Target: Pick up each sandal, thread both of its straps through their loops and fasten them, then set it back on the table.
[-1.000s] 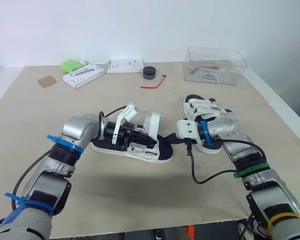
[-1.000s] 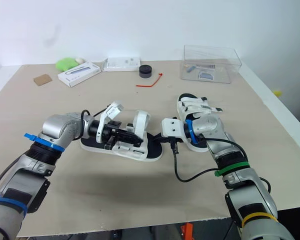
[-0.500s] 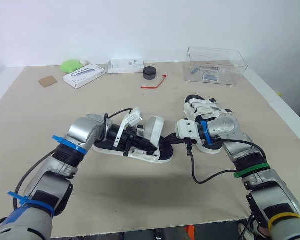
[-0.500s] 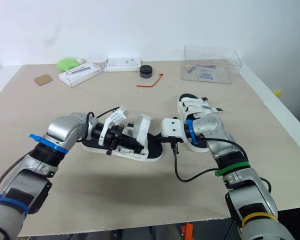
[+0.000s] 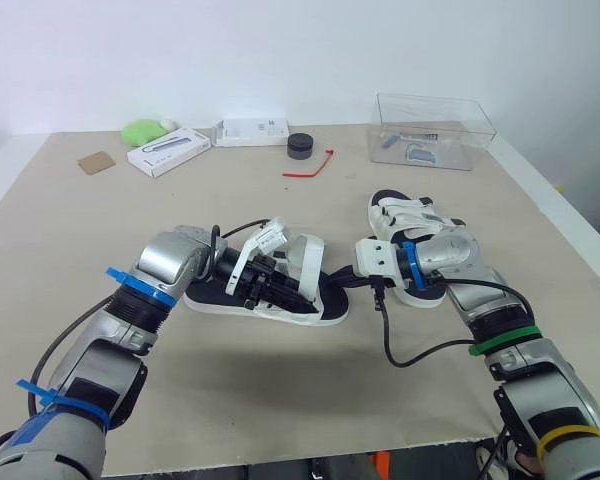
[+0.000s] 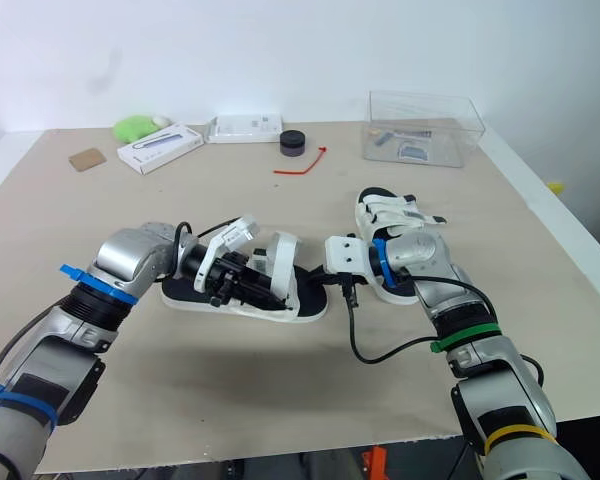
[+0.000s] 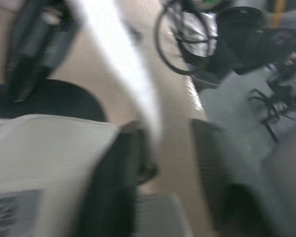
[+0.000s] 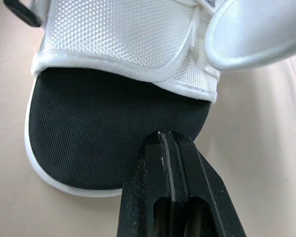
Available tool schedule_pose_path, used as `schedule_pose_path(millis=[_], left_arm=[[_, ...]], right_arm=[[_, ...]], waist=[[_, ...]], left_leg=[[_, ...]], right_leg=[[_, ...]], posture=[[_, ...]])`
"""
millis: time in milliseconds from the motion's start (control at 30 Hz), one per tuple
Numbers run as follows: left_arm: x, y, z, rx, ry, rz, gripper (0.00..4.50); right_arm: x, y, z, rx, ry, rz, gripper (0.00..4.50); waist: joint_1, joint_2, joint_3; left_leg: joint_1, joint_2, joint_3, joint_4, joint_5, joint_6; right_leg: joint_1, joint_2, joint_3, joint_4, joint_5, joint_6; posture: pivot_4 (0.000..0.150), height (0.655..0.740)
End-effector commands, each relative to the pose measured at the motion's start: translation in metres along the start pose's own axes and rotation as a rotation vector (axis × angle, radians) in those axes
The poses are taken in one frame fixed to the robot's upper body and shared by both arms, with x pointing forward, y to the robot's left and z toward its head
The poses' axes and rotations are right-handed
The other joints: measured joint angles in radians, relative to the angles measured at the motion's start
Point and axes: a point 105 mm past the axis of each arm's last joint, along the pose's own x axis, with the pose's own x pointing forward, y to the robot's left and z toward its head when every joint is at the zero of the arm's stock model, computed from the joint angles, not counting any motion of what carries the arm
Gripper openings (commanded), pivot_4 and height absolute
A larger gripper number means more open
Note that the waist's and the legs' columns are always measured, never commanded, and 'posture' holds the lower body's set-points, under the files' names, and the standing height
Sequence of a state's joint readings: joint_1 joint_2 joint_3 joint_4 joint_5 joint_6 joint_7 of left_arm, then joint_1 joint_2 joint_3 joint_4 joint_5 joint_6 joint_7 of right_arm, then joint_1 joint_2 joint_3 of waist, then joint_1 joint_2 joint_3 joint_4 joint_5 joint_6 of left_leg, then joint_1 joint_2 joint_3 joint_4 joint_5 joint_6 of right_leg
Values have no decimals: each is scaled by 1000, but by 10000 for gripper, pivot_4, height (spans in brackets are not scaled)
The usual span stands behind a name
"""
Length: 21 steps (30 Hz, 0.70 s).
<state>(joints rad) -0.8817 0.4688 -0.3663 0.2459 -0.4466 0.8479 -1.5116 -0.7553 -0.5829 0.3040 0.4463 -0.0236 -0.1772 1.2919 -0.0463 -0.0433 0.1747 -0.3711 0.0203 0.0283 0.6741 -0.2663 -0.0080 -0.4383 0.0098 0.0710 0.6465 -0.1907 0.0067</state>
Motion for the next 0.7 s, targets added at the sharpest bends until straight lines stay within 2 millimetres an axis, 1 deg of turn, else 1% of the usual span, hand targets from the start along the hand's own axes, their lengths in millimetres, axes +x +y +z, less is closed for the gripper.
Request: schedule_pose_path(millis=[33,267,467,567,700], left_arm=[[-4,-6,15,80,-19,-5,21719],[-10,11,38,166,-43,109,21719],[-7,20,38,188,-44,145,21719],[-5,17,38,179,-49,122,21719],[0,12,29,174,-19,82,21719]], right_arm=[[-2,1,-7,17,31,2,0],[-1,0,-7,14,30,4,0],[-1,-1,-7,12,30,3,0],[-2,-1,-7,12,32,3,0],[-3,-1,-8,14,36,5,0]], waist=[[0,0,0],[0,0,0],[-1,0,0],[-1,0,0],[-1,0,0]], left_leg=[[0,0,0,0,0,0],[0,0,0,0,0,0],[0,0,0,0,0,0],[0,0,0,0,0,0],[0,0,0,0,0,0]], right_leg=[[0,0,0,0,0,0],[0,0,0,0,0,0],[0,0,1,0,0,0],[-1,0,1,0,0,0],[-1,0,1,0,0,0]], posture=[[1500,7400],[1500,7400],[1500,7400],[1500,7400],[1500,7400]])
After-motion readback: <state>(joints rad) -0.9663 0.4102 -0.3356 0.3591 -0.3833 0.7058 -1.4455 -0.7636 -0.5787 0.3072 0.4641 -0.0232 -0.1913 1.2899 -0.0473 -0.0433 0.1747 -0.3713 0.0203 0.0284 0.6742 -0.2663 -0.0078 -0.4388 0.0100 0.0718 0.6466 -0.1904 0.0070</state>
